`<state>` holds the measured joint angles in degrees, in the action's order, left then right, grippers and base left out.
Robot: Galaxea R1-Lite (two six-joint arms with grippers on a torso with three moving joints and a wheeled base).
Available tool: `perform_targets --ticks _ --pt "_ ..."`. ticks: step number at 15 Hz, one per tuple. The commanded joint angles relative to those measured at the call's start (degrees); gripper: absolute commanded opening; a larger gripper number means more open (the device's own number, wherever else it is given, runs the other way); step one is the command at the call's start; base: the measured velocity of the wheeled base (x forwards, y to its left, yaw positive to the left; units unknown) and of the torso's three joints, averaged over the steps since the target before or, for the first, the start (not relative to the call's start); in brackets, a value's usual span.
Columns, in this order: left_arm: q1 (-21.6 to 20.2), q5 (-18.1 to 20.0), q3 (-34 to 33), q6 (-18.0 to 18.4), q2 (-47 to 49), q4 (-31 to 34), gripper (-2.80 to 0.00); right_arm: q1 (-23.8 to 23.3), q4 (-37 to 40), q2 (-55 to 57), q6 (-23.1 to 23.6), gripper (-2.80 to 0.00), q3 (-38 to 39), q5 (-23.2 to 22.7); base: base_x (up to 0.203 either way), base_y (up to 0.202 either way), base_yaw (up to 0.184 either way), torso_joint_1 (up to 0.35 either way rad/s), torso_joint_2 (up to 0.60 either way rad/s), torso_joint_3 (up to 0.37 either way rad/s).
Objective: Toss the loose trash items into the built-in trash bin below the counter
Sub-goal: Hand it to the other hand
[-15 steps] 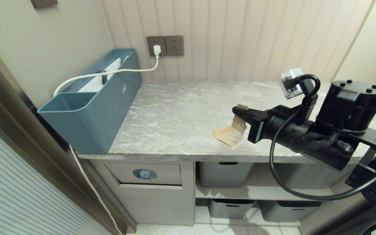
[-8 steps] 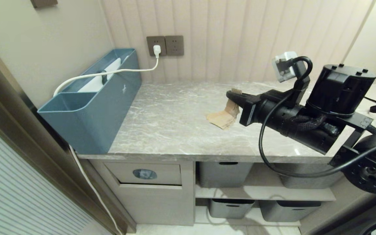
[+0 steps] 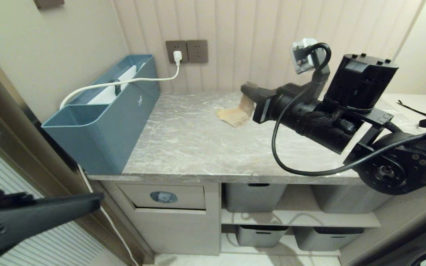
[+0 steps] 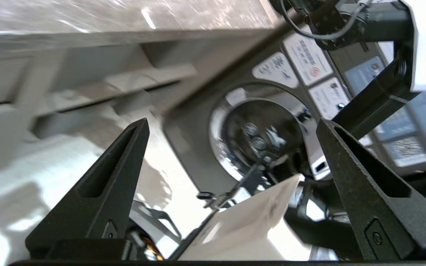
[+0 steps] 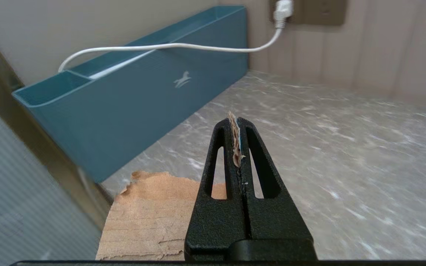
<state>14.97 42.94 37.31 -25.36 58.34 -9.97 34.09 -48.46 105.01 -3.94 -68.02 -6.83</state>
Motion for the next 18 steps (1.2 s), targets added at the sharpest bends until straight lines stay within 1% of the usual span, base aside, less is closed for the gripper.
perform_targets --ticks 1,2,3,4,5,6,7,9,11,13,18 --pt "4.52 -0.80 1.46 -1.02 15.63 -8.37 0.00 2.39 0.20 1.50 -0.02 -2.80 -1.70 0.00 0.000 0.000 0.000 0.000 0.00 0.000" --pt "6.54 -2.21 1.82 -2.03 19.99 -13.67 0.00 3.53 0.29 1.87 0.07 -2.80 -2.03 0.06 0.000 0.000 0.000 0.000 0.00 0.000" --pt "8.25 -3.48 2.60 -3.87 23.12 -17.33 0.00 3.82 0.30 2.62 0.13 -2.80 -2.09 0.12 0.000 0.000 0.000 0.000 0.00 0.000" --pt "10.24 -5.06 4.22 -6.94 26.49 -21.21 0.00 4.19 0.30 2.99 0.79 -2.80 -2.05 0.37 0.000 0.000 0.000 0.000 0.00 0.000" --pt "11.90 -6.67 6.50 -9.67 29.79 -24.28 0.00 4.30 0.30 3.17 0.92 -2.80 -2.03 0.48 0.000 0.000 0.000 0.000 0.00 0.000" --pt "13.16 -8.00 8.40 -11.15 32.23 -26.71 0.00 4.31 0.30 3.19 0.95 -2.80 -2.03 0.41 0.000 0.000 0.000 0.000 0.00 0.000" --pt "13.88 -8.79 10.59 -11.89 34.67 -28.77 0.00 4.34 0.30 3.43 0.95 -2.80 -1.75 0.41 0.000 0.000 0.000 0.000 0.00 0.000" --pt "14.67 -9.60 13.96 -12.82 38.05 -30.50 0.00 4.72 0.21 3.80 1.00 -2.80 -1.99 0.41 0.000 0.000 0.000 0.000 0.00 0.000" --pt "14.73 -10.20 15.78 -15.47 39.87 -30.89 0.00 5.27 0.21 3.89 1.04 -2.80 -1.94 0.32 0.000 0.000 0.000 0.000 0.00 0.000" --pt "14.91 -12.78 17.35 -18.22 40.62 -30.90 0.00 5.81 0.21 4.06 1.04 -2.80 -2.30 0.32 0.000 0.000 0.000 0.000 0.00 0.000" --pt "14.91 -13.37 17.45 -18.41 41.38 -31.17 0.00 5.98 0.21 4.06 1.03 -2.80 -2.38 0.33 0.000 0.000 0.000 0.000 0.00 0.000"
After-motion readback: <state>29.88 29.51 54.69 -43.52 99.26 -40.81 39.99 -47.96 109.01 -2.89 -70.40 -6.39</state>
